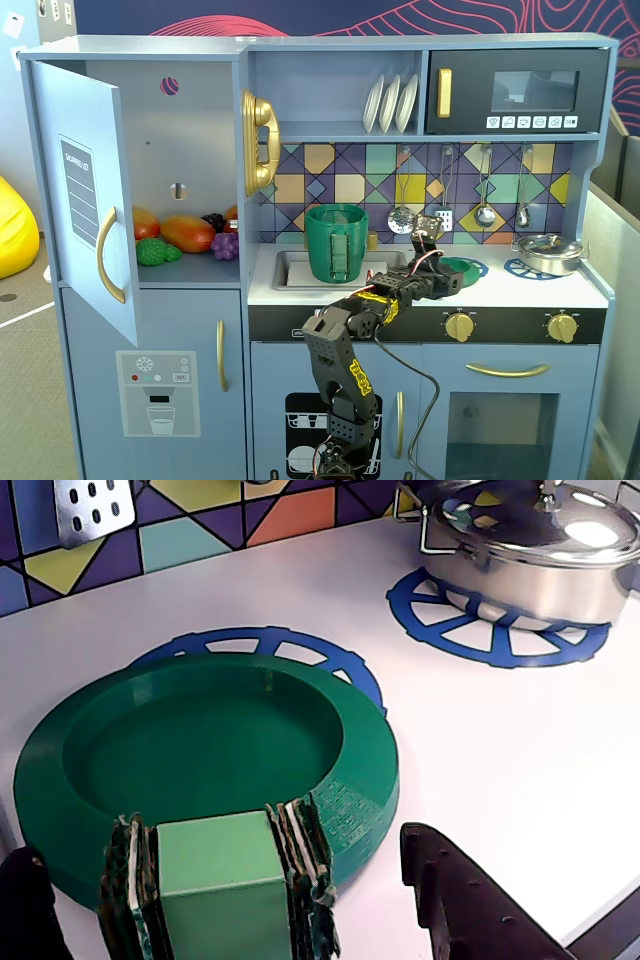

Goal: Pick up the lid from the counter and put it on the green recipient

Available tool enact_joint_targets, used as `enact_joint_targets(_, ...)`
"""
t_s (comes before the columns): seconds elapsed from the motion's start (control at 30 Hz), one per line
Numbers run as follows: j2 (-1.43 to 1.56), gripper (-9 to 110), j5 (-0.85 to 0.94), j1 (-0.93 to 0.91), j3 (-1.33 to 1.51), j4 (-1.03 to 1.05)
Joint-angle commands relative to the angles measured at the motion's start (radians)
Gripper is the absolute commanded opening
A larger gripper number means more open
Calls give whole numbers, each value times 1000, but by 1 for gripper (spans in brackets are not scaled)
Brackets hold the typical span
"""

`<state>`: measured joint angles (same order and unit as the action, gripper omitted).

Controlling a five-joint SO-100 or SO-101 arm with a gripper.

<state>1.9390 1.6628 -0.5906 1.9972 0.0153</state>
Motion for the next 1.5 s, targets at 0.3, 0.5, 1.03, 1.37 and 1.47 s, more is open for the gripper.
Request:
enact_joint_targets(0.3, -64, 0, 49, 64, -127, -17)
enact_joint_targets(0.5, -49, 0, 5, 64, -124, -60)
enact_joint_targets(1.03, 124, 0, -29, 80, -399, 161)
enact_joint_targets(1.37, 172, 0, -37, 235, -506, 232)
enact_joint_targets(1.47, 178, 0, -28, 285, -515, 252)
